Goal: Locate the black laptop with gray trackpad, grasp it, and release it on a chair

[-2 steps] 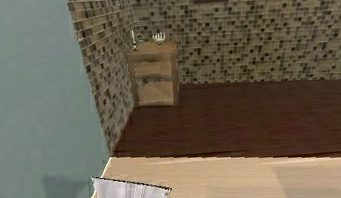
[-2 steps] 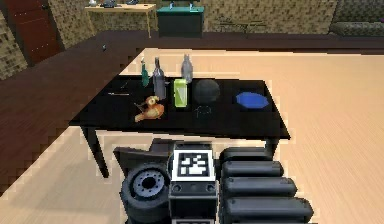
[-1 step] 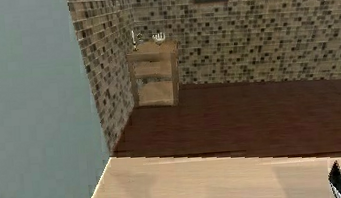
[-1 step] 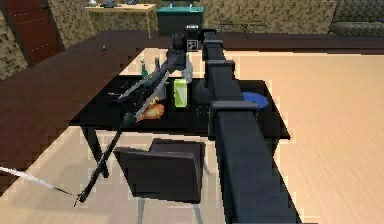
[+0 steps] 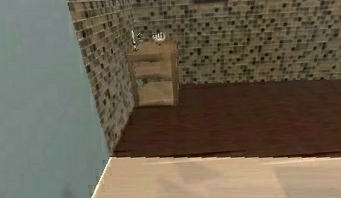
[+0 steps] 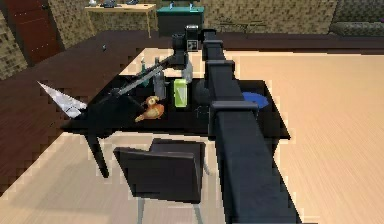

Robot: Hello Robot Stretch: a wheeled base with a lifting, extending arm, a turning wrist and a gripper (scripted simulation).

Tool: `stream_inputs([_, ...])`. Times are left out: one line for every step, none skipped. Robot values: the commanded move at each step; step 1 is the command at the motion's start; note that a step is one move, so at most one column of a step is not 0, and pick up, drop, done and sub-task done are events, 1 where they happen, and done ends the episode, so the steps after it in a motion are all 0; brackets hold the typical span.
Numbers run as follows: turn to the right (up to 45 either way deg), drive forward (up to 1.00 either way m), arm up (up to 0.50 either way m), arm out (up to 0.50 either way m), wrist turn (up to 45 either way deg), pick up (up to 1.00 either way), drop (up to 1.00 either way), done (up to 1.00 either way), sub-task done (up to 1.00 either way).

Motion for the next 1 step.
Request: stream_inputs([0.0, 0.00, 0.00, 0.00, 45.0, 0.00, 0.00, 0.00, 0.00])
